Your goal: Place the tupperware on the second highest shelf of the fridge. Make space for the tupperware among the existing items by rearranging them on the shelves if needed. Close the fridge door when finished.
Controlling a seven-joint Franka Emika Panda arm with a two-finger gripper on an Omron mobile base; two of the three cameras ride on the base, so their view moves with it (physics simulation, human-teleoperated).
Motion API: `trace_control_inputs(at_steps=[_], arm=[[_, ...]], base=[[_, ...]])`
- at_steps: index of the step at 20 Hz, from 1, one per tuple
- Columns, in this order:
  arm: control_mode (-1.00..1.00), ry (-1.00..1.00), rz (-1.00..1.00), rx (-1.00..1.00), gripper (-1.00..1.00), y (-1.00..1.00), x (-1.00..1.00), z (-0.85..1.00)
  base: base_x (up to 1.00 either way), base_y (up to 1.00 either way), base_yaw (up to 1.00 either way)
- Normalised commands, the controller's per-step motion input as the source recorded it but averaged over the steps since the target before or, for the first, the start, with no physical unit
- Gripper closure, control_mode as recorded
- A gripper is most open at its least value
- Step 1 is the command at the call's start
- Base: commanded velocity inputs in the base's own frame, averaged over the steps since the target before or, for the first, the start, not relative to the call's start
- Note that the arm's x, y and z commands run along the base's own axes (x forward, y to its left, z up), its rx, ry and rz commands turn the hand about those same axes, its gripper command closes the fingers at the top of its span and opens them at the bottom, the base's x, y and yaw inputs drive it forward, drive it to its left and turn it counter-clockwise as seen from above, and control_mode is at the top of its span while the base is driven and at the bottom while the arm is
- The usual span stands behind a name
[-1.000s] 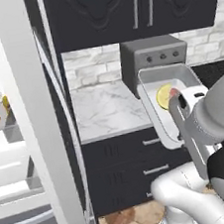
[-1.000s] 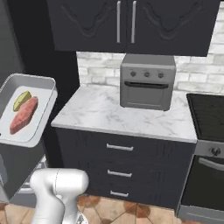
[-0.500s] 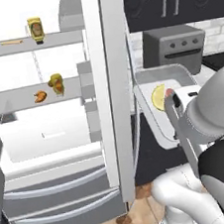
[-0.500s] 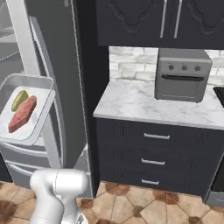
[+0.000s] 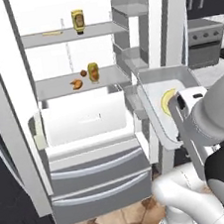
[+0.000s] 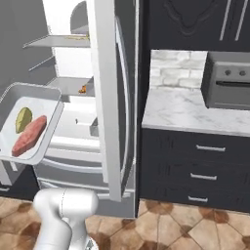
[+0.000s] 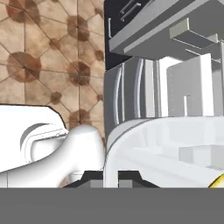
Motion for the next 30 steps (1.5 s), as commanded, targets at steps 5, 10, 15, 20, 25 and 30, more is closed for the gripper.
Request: trace_control_inputs(at_steps=[5, 10, 15, 20, 25, 30], arm=[[1.0, 0.0, 0.0, 0.0, 1.0, 0.0, 0.0, 0.0], [1.0, 0.0, 0.0, 0.0, 1.0, 0.0, 0.0, 0.0], [1.0, 0.0, 0.0, 0.0, 1.0, 0.0, 0.0, 0.0], [1.0, 0.0, 0.0, 0.0, 1.0, 0.0, 0.0, 0.0], [1.0, 0.0, 0.0, 0.0, 1.0, 0.0, 0.0, 0.0], [1.0, 0.0, 0.0, 0.0, 1.0, 0.0, 0.0, 0.0]], base=[[0.39, 0.55, 0.0], [0.73, 0.35, 0.0], [0.75, 0.19, 0.0], [0.66, 0.29, 0.0], [0.25, 0.38, -0.02], [0.22, 0.29, -0.06]])
